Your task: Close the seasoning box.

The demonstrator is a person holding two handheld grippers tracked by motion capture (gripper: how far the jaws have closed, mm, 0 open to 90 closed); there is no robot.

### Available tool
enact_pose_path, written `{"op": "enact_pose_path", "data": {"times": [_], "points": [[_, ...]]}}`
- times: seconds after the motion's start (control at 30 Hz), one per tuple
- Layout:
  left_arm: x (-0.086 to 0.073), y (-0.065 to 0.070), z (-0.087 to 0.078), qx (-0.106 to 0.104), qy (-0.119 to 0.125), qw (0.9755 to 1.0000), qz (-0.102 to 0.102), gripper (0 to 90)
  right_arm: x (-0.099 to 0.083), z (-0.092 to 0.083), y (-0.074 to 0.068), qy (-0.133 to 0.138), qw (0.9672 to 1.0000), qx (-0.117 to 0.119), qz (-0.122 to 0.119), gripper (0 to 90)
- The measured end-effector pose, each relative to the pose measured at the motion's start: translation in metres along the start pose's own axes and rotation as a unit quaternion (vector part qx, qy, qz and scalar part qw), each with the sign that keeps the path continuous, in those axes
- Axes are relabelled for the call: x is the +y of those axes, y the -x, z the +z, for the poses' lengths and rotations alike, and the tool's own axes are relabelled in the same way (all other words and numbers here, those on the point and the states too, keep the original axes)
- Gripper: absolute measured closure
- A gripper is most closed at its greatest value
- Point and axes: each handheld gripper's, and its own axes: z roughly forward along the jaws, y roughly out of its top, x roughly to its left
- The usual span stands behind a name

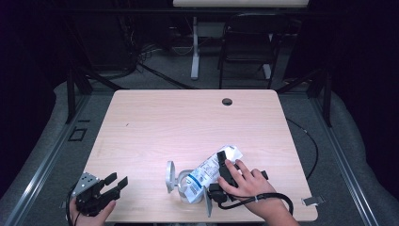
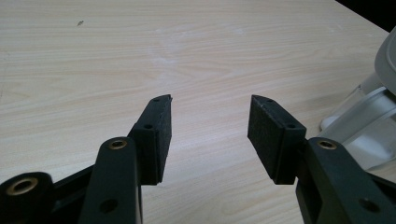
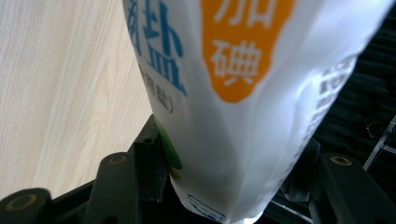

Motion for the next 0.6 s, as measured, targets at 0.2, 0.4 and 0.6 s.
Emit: {"op": "enact_pose_path", "data": {"times": [0.2, 0.4, 0.6], "points": [[0.0, -0.0001, -0.0001, 0.001, -0.002, 1.0, 0.0, 50.0, -0.0002, 0.0003, -0.0003, 0.002, 1.0, 0.0, 0.002, 45.3], [-0.0001, 0.0, 0.0002, 0.0, 0.0, 1.0, 0.0, 50.1, -0.0005, 0.0003, -0.0004, 0.003, 1.0, 0.001, 0.003, 45.5], [-0.0001, -0.0002, 0.0, 0.0, -0.001, 1.0, 0.0, 50.0, -0.0006, 0.0003, 0.0, 0.003, 1.0, 0.001, 0.001, 45.6]]}}
